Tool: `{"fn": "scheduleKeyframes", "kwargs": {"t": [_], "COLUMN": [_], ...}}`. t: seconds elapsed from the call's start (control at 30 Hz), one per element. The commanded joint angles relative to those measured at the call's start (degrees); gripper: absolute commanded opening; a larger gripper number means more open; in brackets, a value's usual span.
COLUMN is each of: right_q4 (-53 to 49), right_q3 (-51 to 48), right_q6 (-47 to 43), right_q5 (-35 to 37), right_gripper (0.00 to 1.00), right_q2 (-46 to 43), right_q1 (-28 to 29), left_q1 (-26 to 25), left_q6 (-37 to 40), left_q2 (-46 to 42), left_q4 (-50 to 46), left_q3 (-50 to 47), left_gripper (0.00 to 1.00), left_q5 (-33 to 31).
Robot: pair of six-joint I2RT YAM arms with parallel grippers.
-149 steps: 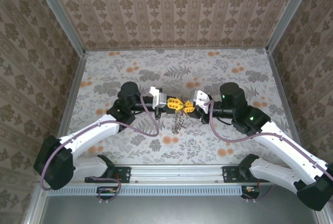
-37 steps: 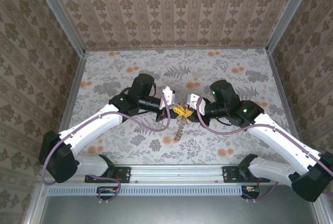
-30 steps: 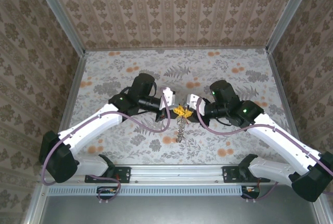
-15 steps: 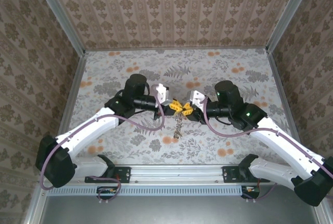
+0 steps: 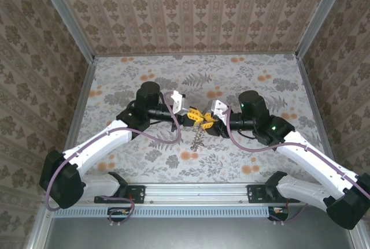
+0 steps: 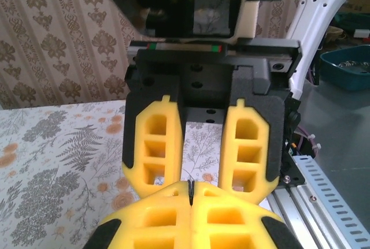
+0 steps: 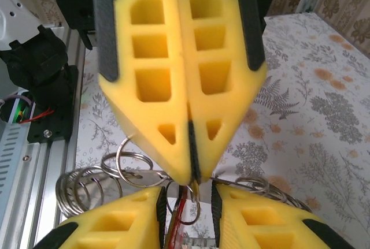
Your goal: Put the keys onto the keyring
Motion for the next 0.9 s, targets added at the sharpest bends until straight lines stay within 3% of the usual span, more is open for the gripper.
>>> {"fn": "scheduleKeyframes", "kwargs": {"t": [0.0, 0.3, 0.53, 0.63, 0.7, 0.77, 0.8, 0.87], "right_q4": [3.9, 6.8, 6.2, 3.8, 0.6, -3.2, -5.3, -8.8], "right_q3": [-1.2, -0.9, -0.5, 0.1, 1.0, 2.4, 3.2, 4.6], "right_q6": [2.5, 3.0, 1.9, 0.1, -2.0, -4.2, -5.3, -7.0], "right_q5": [-2.8, -3.8, -4.9, -5.0, -4.4, -3.6, -3.0, -2.2], "right_gripper": [0.30, 0.26, 0.02, 0.00, 0.00, 0.00, 0.00, 0.00], "right_q2": [-0.4, -1.0, -1.0, -1.1, -1.0, -0.6, -0.3, 0.7], "right_q1": [-0.8, -0.9, -0.9, -0.9, -0.8, -0.9, -0.8, -0.7], "left_q1": [-0.1, -0.2, -0.3, 0.3, 1.4, 2.8, 3.1, 2.7], "left_q6": [-0.7, -0.6, -1.9, -1.9, 0.2, 4.0, 8.4, 19.0], "left_q2": [-1.4, -1.0, -0.8, -0.9, -1.3, -2.1, -2.5, -2.6], "left_q4": [4.1, 4.4, 5.7, 3.6, -1.7, -9.2, -15.9, -30.6], "left_q3": [0.1, -0.1, -0.8, -0.2, 1.3, 2.8, 4.3, 8.4], "left_gripper": [0.00, 0.00, 0.00, 0.00, 0.02, 0.19, 0.27, 0.32], "left_q5": [4.6, 5.7, 5.3, 5.9, 6.5, 6.6, 5.2, 0.5]}}
